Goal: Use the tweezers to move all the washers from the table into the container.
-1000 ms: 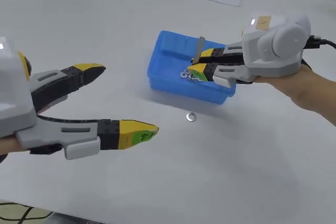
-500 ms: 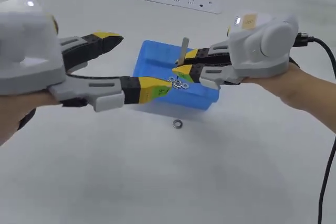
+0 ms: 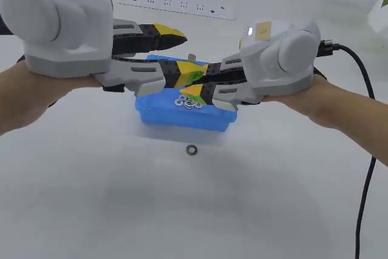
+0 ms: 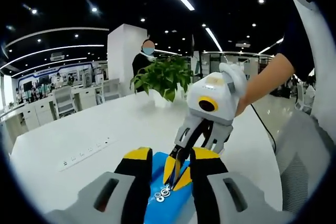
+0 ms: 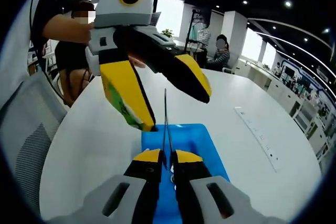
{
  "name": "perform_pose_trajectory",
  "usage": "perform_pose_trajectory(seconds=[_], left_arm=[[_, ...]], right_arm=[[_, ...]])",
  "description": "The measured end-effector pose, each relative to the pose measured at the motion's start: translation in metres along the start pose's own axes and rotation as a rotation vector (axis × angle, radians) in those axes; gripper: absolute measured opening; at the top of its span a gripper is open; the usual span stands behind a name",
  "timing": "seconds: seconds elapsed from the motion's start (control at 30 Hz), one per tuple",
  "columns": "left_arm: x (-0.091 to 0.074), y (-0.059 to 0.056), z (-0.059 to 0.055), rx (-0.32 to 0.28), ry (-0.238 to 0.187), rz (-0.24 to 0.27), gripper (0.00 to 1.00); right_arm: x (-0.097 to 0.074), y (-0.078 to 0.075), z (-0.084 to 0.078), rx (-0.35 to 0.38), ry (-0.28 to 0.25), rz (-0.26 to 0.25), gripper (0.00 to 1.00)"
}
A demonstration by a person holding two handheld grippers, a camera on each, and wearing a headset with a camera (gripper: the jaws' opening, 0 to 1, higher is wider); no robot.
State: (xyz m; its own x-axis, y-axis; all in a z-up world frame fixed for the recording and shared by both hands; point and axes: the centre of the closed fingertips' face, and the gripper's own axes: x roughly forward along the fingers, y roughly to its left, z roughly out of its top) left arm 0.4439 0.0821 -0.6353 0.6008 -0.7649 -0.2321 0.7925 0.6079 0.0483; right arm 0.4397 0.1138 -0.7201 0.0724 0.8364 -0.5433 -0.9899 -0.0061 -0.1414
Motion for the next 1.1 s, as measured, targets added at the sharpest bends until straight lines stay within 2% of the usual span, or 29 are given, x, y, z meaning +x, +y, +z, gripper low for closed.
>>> perform_pose_trajectory(seconds=[0.07, 0.13, 0.17, 0.23, 0.4, 0.53, 0.6, 0.63, 0.67, 0.9, 1.1], left_arm=[[0.000, -0.002, 0.002, 0.002, -0.002, -0.017, 0.28], [0.000, -0.002, 0.002, -0.033, -0.007, -0.044, 0.27], [-0.001, -0.003, 0.002, -0.032, 0.001, -0.056, 0.26], [-0.002, -0.005, 0.001, -0.010, 0.016, -0.067, 0.25], [-0.003, -0.009, 0.000, -0.003, 0.023, -0.103, 0.10], [-0.004, -0.014, -0.002, 0.020, 0.030, -0.143, 0.08], [-0.006, -0.015, -0.002, 0.068, 0.037, -0.149, 0.07], [-0.006, -0.016, -0.002, 0.069, 0.040, -0.153, 0.06], [-0.005, -0.014, -0.003, 0.101, 0.045, -0.139, 0.06], [-0.005, -0.012, -0.002, 0.129, 0.038, -0.133, 0.04], [-0.004, -0.006, 0.000, 0.142, 0.026, -0.118, 0.04]], right_arm=[[-0.001, 0.000, 0.001, -0.001, -0.004, 0.002, 0.09], [-0.001, 0.001, 0.001, -0.004, -0.003, 0.004, 0.09], [-0.002, 0.001, 0.000, -0.006, 0.000, 0.005, 0.09], [-0.002, 0.001, 0.000, -0.003, -0.001, 0.007, 0.09], [-0.002, 0.003, 0.001, -0.003, -0.002, 0.013, 0.09], [-0.002, 0.005, 0.002, -0.013, 0.000, 0.022, 0.09], [-0.002, 0.007, 0.002, -0.019, 0.001, 0.028, 0.09], [-0.002, 0.008, 0.002, -0.023, 0.002, 0.029, 0.09], [-0.002, 0.008, 0.002, -0.024, 0.004, 0.030, 0.09], [-0.004, 0.006, 0.004, -0.020, 0.002, 0.016, 0.10], [-0.008, 0.003, 0.007, -0.018, -0.004, -0.003, 0.12]])
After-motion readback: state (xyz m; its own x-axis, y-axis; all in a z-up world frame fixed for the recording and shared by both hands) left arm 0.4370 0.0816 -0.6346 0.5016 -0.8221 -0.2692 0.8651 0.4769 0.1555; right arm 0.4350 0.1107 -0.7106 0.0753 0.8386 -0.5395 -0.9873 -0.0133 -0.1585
